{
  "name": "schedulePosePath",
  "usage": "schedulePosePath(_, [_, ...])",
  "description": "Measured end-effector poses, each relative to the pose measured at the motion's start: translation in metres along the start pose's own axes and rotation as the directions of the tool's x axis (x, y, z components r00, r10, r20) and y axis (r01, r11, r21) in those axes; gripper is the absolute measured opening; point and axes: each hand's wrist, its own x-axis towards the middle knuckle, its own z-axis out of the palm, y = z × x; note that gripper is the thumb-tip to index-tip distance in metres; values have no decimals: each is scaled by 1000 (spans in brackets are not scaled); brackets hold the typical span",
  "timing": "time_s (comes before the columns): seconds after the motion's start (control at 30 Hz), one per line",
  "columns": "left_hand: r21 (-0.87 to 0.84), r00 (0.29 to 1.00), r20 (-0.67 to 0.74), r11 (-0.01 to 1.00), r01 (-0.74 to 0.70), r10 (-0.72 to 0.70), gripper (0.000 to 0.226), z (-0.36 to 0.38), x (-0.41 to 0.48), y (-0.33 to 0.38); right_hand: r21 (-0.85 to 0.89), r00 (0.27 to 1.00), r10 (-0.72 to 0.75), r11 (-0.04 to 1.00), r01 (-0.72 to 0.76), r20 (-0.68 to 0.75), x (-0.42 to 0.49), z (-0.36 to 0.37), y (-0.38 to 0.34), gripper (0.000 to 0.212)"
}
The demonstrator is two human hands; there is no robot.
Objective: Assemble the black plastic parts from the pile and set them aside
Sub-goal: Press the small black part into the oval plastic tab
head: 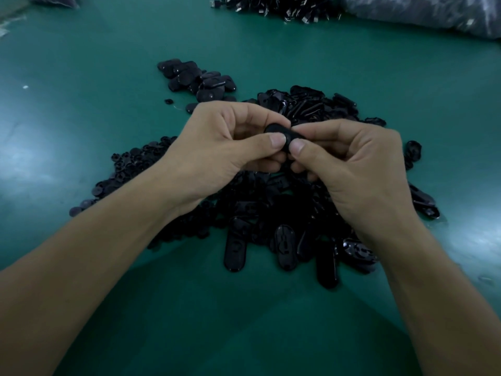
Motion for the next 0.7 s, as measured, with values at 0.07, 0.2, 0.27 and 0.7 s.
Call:
schedulePosePath(0.07, [-1, 1000, -5, 1000, 5, -5, 16, -1, 0, 0, 5, 1000, 3, 1000, -3, 4, 0, 0, 1, 15])
schedulePosePath(0.2, [-10, 999, -35, 1000, -1, 0, 27, -1, -1, 0, -1, 1000, 2, 1000, -2, 7, 1, 1, 2, 16])
schedulePosePath(0.27, [-25, 998, -69, 1000, -5, 3, 31, 0, -1, 0, -4, 1000, -7, 1000, 7, 6, 1, 0, 2, 15])
schedulePosePath(0.7, [16, 994, -110, 999, -28, 30, 21, 4, -3, 0, -72, 1000, -6, 997, 7, 21, 3, -2, 3, 15])
